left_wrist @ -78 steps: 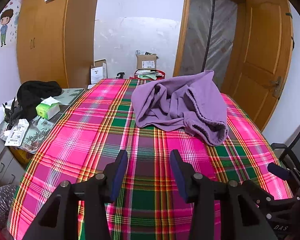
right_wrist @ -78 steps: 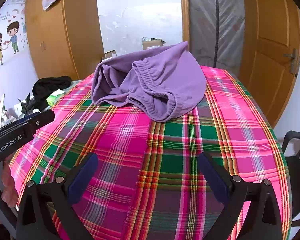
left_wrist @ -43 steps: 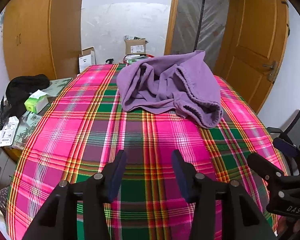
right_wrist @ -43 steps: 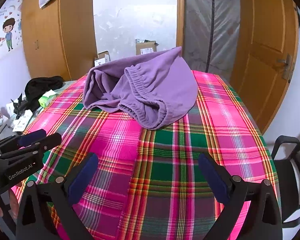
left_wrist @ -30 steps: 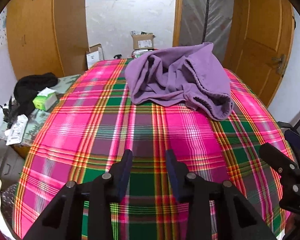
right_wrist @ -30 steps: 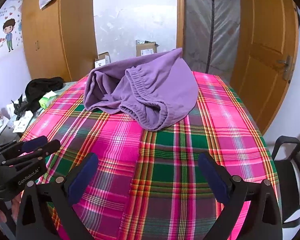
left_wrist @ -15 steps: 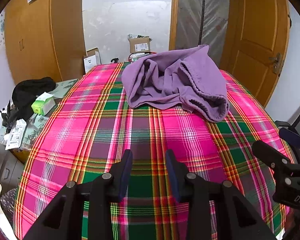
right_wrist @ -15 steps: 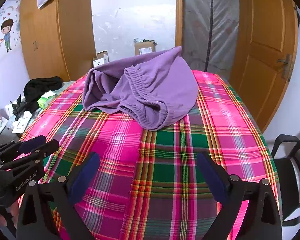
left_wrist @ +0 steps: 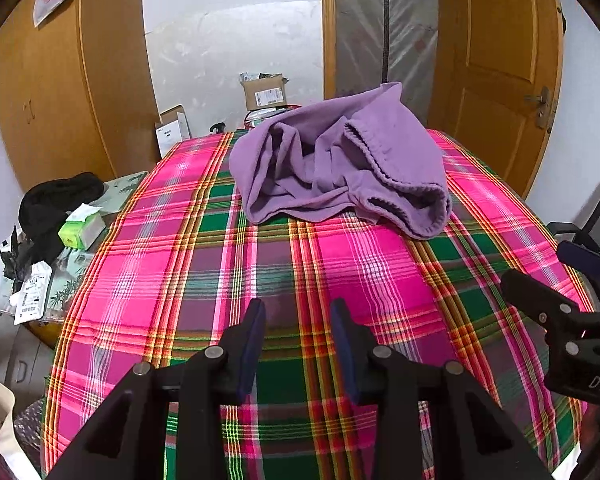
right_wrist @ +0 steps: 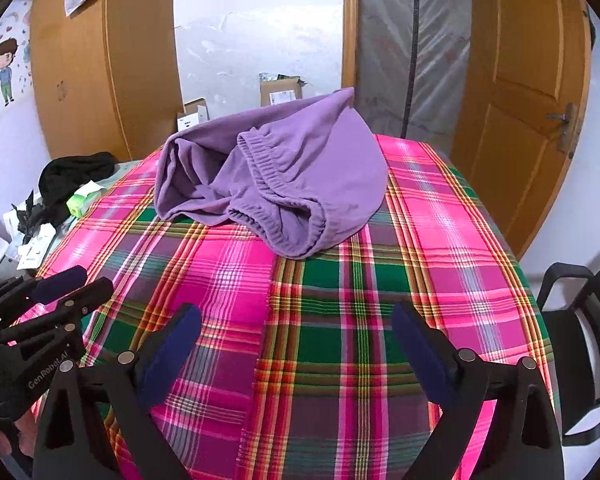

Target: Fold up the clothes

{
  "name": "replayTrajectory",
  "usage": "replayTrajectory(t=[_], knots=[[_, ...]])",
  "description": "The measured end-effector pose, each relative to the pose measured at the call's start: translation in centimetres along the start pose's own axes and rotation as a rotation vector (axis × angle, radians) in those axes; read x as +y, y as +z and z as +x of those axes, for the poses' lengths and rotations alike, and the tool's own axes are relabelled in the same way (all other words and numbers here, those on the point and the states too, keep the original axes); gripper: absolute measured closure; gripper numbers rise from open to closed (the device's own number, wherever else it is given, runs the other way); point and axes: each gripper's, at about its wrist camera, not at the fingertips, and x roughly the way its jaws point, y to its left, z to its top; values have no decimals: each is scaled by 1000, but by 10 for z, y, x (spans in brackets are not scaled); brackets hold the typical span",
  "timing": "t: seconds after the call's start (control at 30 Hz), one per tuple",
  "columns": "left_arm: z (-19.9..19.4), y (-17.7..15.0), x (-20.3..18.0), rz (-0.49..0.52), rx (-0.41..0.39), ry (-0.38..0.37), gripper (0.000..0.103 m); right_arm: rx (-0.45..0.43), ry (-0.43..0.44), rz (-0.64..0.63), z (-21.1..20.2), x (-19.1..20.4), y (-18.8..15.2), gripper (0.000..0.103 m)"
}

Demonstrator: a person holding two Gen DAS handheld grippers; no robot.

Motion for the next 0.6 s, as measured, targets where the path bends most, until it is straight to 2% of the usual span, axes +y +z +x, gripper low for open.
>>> replayTrajectory(t=[0.23, 0.6], knots=[[0, -1, -1, -21, 16, 11, 68, -1, -1, 6, -2, -2, 0, 7], [3, -3, 4, -37, 29, 16, 68, 30, 7, 7, 6, 2, 0, 15]])
